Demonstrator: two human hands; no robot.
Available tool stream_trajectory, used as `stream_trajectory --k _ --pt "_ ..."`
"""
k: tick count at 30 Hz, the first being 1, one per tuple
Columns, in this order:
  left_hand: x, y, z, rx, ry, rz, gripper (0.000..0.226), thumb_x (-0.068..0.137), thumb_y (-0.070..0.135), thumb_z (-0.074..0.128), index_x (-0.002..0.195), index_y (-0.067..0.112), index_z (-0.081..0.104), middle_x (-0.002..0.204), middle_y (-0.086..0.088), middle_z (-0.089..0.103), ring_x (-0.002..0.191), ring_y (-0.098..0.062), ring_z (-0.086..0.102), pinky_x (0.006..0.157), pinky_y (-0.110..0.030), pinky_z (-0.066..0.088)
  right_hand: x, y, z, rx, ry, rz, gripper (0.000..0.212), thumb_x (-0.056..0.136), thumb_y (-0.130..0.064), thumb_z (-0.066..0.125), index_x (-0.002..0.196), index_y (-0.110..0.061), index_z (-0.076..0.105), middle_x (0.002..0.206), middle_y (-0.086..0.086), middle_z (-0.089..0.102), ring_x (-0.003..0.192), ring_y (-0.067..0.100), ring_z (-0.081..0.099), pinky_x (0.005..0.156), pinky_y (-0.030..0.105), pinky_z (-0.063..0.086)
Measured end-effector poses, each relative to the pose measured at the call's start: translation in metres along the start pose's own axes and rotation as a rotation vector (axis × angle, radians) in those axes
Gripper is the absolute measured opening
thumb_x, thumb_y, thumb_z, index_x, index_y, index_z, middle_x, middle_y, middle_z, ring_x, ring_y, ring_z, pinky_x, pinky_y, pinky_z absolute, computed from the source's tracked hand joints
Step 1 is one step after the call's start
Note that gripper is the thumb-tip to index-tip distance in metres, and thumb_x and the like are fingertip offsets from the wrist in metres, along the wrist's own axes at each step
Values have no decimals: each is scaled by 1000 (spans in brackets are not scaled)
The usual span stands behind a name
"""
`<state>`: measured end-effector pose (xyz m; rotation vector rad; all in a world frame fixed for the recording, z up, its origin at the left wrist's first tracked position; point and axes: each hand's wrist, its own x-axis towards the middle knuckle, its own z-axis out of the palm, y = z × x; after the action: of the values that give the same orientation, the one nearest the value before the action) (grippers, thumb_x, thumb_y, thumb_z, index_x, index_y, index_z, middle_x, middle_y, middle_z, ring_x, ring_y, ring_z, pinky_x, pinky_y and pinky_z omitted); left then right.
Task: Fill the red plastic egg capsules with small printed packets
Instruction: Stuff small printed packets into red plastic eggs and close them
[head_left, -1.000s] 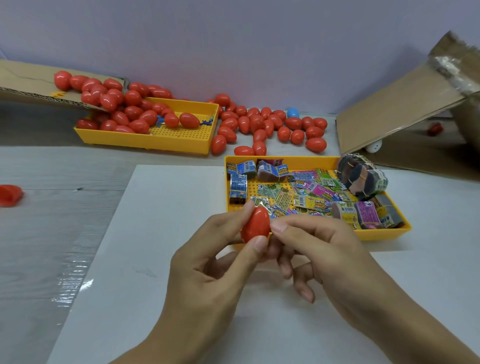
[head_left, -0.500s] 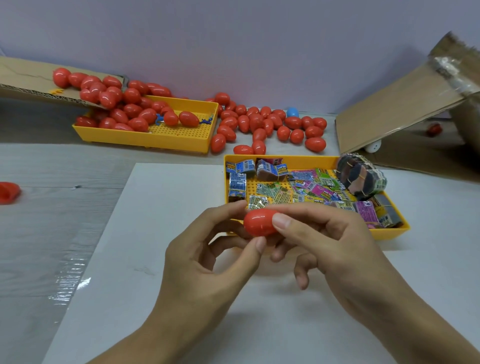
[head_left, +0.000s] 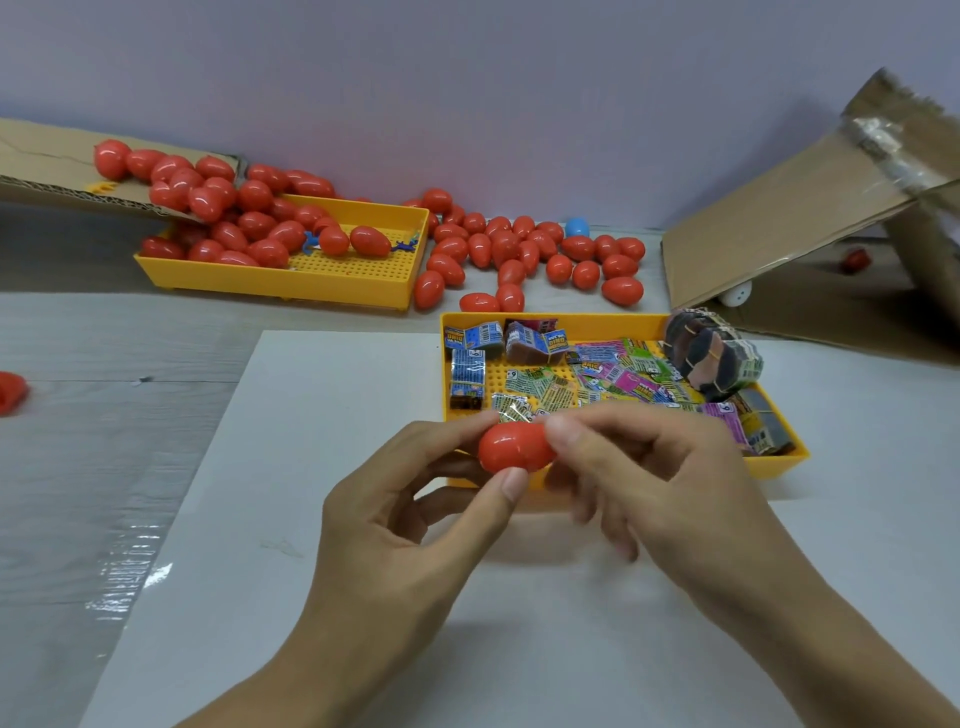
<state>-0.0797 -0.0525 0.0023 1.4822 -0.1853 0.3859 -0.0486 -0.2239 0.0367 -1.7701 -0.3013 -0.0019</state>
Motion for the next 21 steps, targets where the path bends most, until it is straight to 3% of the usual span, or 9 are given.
stream_trajectory --k 2,4,7,9,11,13,15,18,21 --pt "0 0 0 -4 28 -16 28 77 31 74 106 31 74 97 -2 73 77 -20 71 70 -22 57 5 3 -11 -333 204 -177 13 87 -36 64 88 -30 76 73 -11 68 67 9 62 55 17 45" --pt "0 0 1 -13 53 -25 28 79 33 73 106 25 74 97 -5 74 76 -21 71 69 -23 58 11 5 -22 -601 235 -218 24 88 -46 62 102 -30 73 88 -15 64 88 9 57 72 12 41" --pt "1 -1 1 -20 77 -13 32 83 31 69 110 14 72 99 -7 73 78 -21 70 68 -25 58 14 10 -27 -900 -34 -65 66 76 -81 49 124 -37 65 114 -18 51 111 7 35 96 19 31" --pt "2 -2 0 -20 86 -8 32 85 32 66 111 13 70 95 -6 74 78 -20 70 69 -25 58 12 13 -24 -1011 -157 -35 74 70 -89 41 125 -44 62 121 -20 46 116 7 29 96 27 27" --pt "2 -2 0 -30 99 -8 32 84 33 66 111 15 69 90 -5 74 78 -20 71 69 -24 58 9 13 -21 -1013 -213 -56 61 74 -82 50 121 -45 65 124 -17 48 118 11 30 97 31 28" --pt "2 -2 1 -51 109 -11 30 83 32 68 109 18 69 94 -4 75 83 -21 72 71 -24 59 9 11 -20 -937 -190 -93 34 79 -58 68 107 -40 74 122 -14 54 117 14 34 99 35 32" --pt "1 -3 1 -76 108 -9 27 81 32 69 106 21 69 102 -3 75 90 -25 73 73 -26 60 10 12 -20 -864 -167 -127 14 80 -39 76 93 -32 78 116 -14 57 114 14 37 98 30 33" --pt "1 -5 -1 -98 98 1 26 78 29 71 103 23 66 107 -3 72 96 -26 72 75 -29 60 11 8 -21 -657 -115 -102 4 78 -32 78 81 -31 77 104 -21 63 109 7 47 86 14 33" --pt "-1 -8 -3 -98 81 22 26 75 24 72 98 21 62 108 -2 69 101 -27 70 77 -32 60 11 2 -22 -410 -12 -98 9 74 -39 76 76 -31 76 93 -17 70 100 8 61 72 14 41"
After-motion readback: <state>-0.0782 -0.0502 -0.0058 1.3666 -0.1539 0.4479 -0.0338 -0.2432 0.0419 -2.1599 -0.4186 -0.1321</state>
